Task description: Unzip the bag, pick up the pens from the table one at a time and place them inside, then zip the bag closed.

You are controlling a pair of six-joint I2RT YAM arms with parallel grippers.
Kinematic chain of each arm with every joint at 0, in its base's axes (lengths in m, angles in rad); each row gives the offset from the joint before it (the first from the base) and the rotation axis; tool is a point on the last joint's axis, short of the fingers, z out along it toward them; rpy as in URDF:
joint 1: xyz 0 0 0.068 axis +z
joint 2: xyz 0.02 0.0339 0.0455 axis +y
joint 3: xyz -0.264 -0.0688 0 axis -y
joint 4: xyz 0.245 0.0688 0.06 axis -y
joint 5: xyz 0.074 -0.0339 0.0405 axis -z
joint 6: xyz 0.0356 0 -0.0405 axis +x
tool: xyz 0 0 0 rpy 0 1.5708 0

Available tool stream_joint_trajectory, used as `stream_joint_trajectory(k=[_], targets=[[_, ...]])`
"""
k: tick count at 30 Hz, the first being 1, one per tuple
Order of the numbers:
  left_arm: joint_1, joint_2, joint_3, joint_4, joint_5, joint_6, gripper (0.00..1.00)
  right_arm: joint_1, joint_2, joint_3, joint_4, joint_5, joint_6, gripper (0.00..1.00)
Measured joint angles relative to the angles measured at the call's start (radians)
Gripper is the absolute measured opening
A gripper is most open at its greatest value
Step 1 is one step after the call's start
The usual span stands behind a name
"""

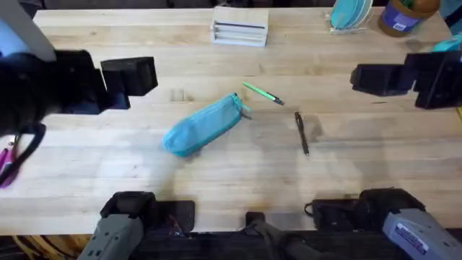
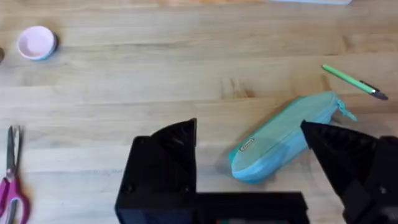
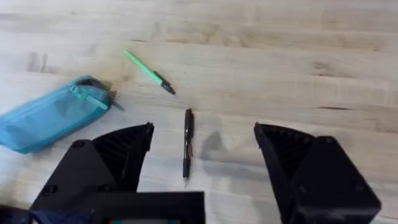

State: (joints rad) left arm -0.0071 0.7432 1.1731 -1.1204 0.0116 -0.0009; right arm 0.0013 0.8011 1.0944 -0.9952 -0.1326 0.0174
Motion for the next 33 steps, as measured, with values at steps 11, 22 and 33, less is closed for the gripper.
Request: stream_joint_trajectory(k=[11, 22, 33], targets=[[0.0, 0.118, 0.1, -0.121, 0.012, 0.004, 0.993, 0.0, 0.091, 0.068, -0.033, -0.003, 0.0, 0.996], [0.0, 0.116, 0.1, -0.369, 0.266, 0.4, 0.994, 0.0, 0.091, 0.068, -0.032, -0.003, 0.0, 0.996], [0.0, 0.117, 0.1, -0.38, 0.312, 0.503, 0.994, 0.0, 0.091, 0.068, 0.015, -0.003, 0.0, 0.996]])
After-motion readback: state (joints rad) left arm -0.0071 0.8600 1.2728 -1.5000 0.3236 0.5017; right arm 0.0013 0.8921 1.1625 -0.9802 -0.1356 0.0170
